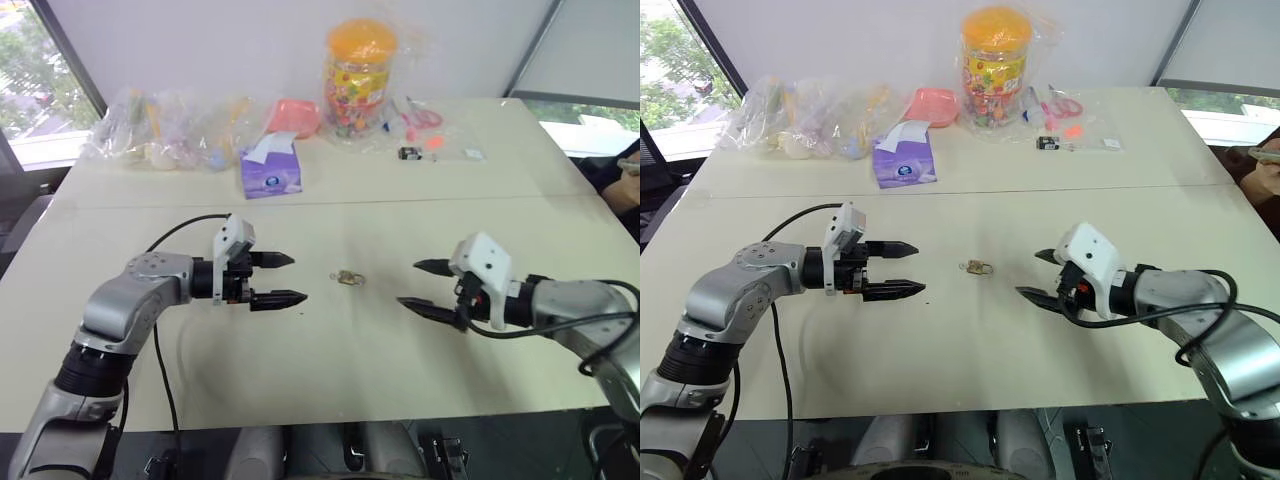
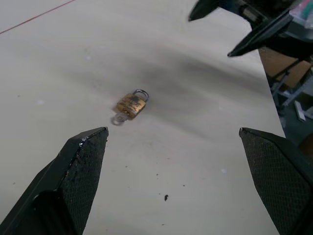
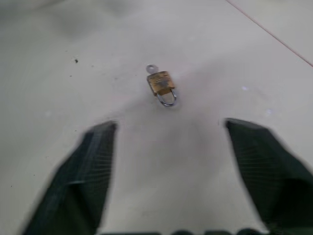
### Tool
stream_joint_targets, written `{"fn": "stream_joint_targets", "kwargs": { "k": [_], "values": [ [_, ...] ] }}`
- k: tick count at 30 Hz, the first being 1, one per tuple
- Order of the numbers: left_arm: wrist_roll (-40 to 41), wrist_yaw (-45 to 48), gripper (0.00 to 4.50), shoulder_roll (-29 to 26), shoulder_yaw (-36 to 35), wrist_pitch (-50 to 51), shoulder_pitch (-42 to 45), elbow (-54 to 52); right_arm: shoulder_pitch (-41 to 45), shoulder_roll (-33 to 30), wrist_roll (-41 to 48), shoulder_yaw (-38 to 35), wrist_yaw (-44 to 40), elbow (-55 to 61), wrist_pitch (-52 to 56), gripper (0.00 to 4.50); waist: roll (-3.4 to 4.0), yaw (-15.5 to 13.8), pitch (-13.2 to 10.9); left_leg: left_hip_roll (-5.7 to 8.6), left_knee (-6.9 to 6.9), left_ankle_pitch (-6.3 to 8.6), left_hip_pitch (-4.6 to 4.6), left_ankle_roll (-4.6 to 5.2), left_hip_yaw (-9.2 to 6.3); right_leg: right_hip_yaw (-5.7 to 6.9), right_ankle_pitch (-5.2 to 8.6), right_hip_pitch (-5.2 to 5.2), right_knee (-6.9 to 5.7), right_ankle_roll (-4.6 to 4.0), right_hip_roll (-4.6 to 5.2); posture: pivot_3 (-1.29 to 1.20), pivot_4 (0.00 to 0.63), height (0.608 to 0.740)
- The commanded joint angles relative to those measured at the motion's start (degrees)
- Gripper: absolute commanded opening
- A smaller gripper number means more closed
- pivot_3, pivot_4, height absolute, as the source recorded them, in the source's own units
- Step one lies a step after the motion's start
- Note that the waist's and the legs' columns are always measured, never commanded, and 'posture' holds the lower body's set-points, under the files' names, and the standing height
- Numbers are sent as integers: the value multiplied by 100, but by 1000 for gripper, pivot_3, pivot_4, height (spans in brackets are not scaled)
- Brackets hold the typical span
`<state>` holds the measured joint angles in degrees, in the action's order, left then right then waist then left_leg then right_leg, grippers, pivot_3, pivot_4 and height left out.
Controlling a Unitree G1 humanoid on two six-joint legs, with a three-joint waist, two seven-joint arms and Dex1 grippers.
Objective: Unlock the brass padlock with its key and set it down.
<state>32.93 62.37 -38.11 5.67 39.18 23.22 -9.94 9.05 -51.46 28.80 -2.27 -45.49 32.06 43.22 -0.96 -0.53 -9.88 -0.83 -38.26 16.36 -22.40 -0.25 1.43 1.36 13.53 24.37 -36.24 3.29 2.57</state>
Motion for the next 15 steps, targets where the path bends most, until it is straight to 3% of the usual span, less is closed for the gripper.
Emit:
{"fn": "stream_joint_targets", "kwargs": {
  "k": [1,6,15],
  "values": [
    [-8,55,4500,-61,-25,-55,36,-191,439,147,-272,460,-190,-389,-307,4435,0,-3,0,0,0,0,0,0,0,0,0,0,-1,1,-1,0,150,737],
    [11,28,4500,-89,-38,-24,2,-257,1239,679,-663,1349,-441,-1173,-541,4435,0,15,0,-1,0,0,0,0,0,0,-2,2,-3,2,-2,0,150,737],
    [80,-79,4500,-137,-120,57,-148,-492,1917,1461,-1533,2139,-588,-2557,-1343,4435,0,-3,0,2,-1,0,-1,0,0,1,-4,2,-6,6,2,0,150,737]
  ]
}}
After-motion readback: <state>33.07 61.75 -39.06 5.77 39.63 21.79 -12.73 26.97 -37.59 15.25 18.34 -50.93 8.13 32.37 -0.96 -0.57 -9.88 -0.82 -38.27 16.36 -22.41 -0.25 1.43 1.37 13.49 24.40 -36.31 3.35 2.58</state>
